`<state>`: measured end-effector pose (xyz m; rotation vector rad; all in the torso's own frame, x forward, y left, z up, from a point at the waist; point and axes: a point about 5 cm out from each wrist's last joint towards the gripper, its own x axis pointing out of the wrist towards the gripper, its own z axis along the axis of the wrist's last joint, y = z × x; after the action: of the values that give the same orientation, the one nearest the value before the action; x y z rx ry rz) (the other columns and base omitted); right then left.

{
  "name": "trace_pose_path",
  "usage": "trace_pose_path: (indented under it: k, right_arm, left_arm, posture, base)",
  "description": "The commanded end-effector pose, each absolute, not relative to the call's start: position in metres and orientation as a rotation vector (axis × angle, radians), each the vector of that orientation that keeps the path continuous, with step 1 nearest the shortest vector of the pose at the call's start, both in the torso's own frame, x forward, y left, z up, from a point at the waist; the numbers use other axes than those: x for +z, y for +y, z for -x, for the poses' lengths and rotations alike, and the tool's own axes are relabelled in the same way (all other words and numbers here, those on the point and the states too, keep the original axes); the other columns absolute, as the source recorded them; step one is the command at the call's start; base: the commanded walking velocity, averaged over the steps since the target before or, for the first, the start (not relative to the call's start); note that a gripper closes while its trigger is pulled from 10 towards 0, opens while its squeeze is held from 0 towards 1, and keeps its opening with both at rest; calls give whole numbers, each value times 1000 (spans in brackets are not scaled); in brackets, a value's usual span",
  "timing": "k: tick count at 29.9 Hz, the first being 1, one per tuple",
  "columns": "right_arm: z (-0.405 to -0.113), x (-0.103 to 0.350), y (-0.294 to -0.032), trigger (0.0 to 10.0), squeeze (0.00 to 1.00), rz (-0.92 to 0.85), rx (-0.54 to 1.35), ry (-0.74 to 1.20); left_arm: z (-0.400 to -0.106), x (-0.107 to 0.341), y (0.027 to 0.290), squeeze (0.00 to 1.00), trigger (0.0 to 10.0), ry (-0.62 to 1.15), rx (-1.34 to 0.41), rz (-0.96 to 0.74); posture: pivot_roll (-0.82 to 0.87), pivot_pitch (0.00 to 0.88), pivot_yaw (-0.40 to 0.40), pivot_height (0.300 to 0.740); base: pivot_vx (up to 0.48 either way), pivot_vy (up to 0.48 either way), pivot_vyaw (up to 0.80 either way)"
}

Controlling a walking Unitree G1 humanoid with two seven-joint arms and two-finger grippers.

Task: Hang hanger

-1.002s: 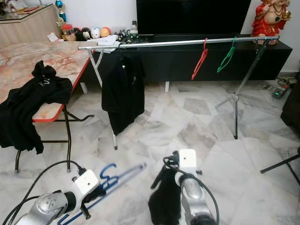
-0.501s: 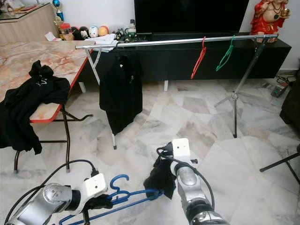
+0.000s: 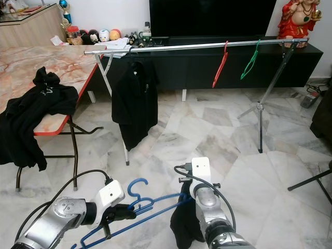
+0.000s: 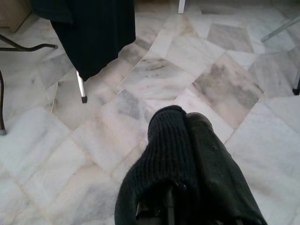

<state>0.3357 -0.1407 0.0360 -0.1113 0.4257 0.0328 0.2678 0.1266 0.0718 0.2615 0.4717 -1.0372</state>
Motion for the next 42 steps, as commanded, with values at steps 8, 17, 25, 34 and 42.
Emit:
trace_pose_path:
  k: [8,17,25,34,42]
  right_arm:
    - [-332,31,-144,10000,0,62,-29,465]
    - [-341,43,-143,10000,0,-3,-39,415]
    - [-342,45,-131,10000,0,-78,87,405]
    - [-344,52,-123,10000,0,32,242,354]
    - [-356,70,-137,10000,0,143,236,291]
  left_arm:
    - [-271,82,125,0,10000,448,-1016,-235]
    - [-282,71,134,0,10000,465,-858,-319]
    - [-284,72,133,0,10000,436,-825,-280]
    - [-279,76,128,0,10000,423,-895,-212]
    - [-269,73,136,0,10000,473,-959,-209]
  posture:
    - [134,33,15,740]
    - [117,46,15,740]
    - [111,52,12,740]
    - [110,57,12,740]
    - [113,59,12,740]
  base:
    - [0,0,0]
    - [0,0,0]
    - [0,0,0]
    - [0,0,0]
    - [0,0,0]
